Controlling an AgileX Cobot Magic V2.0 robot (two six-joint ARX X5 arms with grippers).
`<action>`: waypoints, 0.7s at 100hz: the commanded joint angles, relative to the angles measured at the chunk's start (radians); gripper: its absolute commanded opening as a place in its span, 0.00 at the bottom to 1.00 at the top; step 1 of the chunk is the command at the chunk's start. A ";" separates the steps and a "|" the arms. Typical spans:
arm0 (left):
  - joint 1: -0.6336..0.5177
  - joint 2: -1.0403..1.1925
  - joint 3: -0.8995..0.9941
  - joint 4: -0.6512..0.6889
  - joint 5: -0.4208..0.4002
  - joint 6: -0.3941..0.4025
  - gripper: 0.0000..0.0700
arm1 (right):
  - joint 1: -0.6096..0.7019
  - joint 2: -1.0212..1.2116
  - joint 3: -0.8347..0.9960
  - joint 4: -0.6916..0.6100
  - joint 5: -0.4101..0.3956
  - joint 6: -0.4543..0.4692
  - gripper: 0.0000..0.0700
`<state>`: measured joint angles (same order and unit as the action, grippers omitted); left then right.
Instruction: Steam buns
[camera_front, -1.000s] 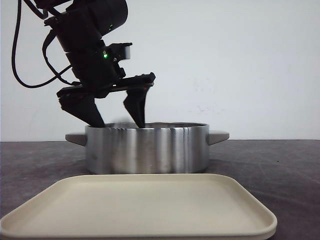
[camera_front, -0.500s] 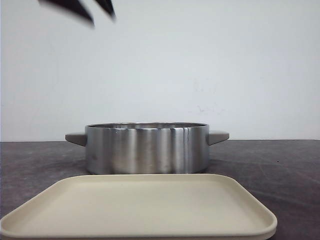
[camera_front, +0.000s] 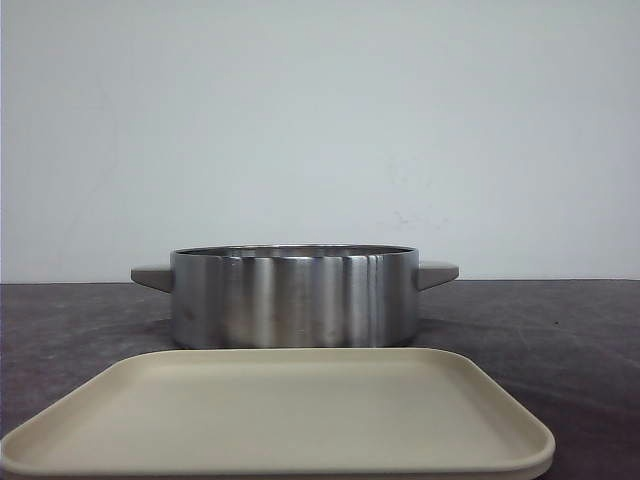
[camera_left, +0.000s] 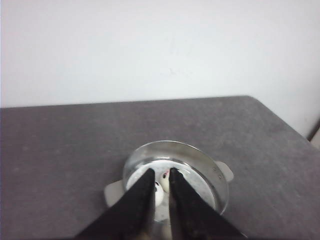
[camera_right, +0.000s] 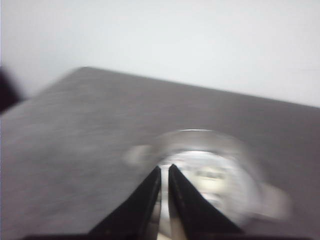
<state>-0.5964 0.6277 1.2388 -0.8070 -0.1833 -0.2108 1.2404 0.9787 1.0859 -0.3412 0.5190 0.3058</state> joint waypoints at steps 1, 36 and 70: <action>-0.005 -0.010 0.014 -0.016 -0.018 -0.008 0.00 | 0.010 0.020 0.007 0.156 -0.108 -0.127 0.02; -0.005 -0.055 0.014 -0.068 -0.045 -0.010 0.00 | 0.010 0.045 0.007 0.240 -0.120 -0.156 0.02; -0.005 -0.055 0.014 -0.068 -0.045 -0.010 0.00 | 0.011 0.046 0.007 0.240 -0.122 -0.156 0.02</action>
<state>-0.5964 0.5682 1.2388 -0.8867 -0.2279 -0.2207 1.2369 1.0161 1.0760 -0.1101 0.3962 0.1596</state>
